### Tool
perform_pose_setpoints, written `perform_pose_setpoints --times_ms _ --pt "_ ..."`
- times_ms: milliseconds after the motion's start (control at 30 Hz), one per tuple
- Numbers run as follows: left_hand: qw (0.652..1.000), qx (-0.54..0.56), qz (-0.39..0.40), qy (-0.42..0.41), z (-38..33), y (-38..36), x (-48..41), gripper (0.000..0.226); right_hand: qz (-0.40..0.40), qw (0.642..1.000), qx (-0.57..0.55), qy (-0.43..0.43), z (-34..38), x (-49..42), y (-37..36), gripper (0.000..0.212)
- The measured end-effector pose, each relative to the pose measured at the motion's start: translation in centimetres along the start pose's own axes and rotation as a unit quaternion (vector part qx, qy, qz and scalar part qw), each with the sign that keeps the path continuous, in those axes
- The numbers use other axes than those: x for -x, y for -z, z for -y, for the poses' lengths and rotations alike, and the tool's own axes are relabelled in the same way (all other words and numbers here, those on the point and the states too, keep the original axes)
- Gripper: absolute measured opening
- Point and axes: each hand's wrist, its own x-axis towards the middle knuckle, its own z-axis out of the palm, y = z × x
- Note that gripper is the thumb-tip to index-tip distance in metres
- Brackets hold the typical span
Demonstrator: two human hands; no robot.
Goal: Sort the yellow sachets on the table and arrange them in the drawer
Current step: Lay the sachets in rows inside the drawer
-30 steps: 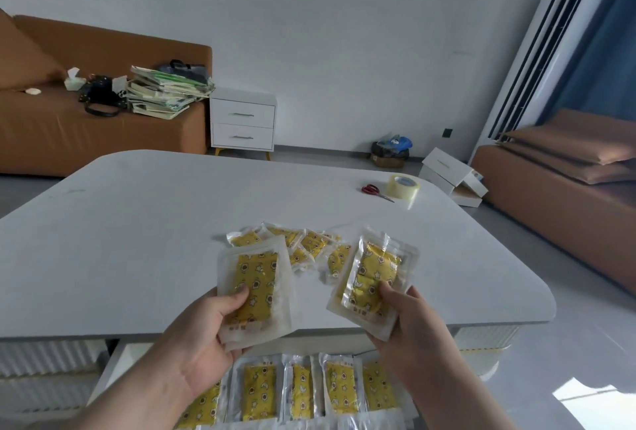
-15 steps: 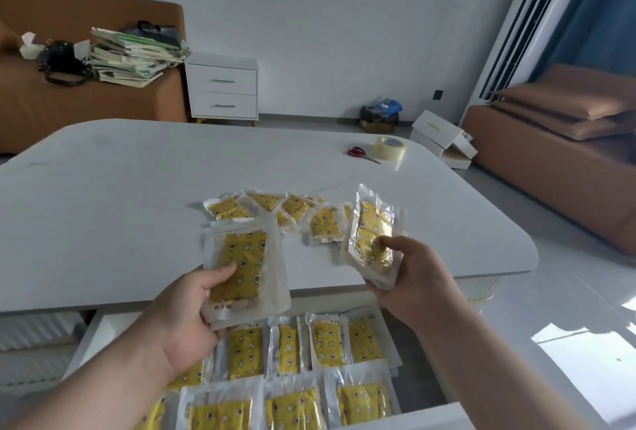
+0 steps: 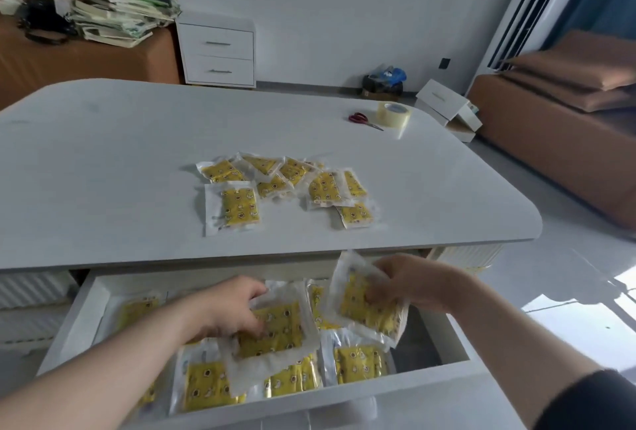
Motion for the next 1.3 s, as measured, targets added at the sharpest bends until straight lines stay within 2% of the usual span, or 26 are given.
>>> perform_pose_setpoints --times_ms 67,133,300,500,567,667,733,967,1167,1300 --pt "0.998 -0.06 0.005 0.014 0.1 -0.9 -1.2 0.026 0.002 0.987 0.154 -0.042 -0.9 -1.2 -0.5 0.013" --pt "0.996 -0.089 0.015 0.021 0.1 -1.9 -2.4 0.028 0.005 0.964 0.257 -0.072 -1.5 -2.3 -1.0 0.009" --pt "0.99 -0.128 0.039 0.04 0.1 -5.1 -4.2 0.061 0.043 0.925 0.358 -0.117 -3.0 -4.1 -1.8 0.027" --pt "0.985 -0.16 0.062 0.03 0.3 -6.7 -4.9 0.066 0.125 0.906 0.385 -0.123 -3.7 -5.3 -3.2 0.042" --pt "0.979 -0.193 0.067 0.02 0.3 -7.0 -4.9 0.051 0.133 0.906 0.383 -0.12 -3.9 -5.4 -3.6 0.043" --pt "0.969 -0.246 0.028 -0.013 0.4 -7.1 -4.6 0.016 0.128 0.903 0.393 -0.115 -4.1 -5.5 -3.9 0.044" --pt "0.965 -0.259 -0.005 -0.038 0.6 -7.2 -4.5 0.009 0.126 0.902 0.399 -0.11 -4.2 -5.7 -4.1 0.042" --pt "0.954 -0.282 -0.081 -0.056 1.1 -7.4 -4.5 0.015 0.034 0.916 0.392 -0.083 -5.5 -6.8 -4.7 0.033" --pt "0.954 -0.28 -0.085 -0.061 1.4 -7.6 -4.6 0.025 0.001 0.912 0.403 -0.071 -6.7 -7.4 -5.5 0.036" --pt "0.945 -0.315 -0.058 -0.067 1.3 -7.7 -4.7 0.037 -0.006 0.914 0.402 -0.062 -7.1 -7.7 -5.7 0.032"
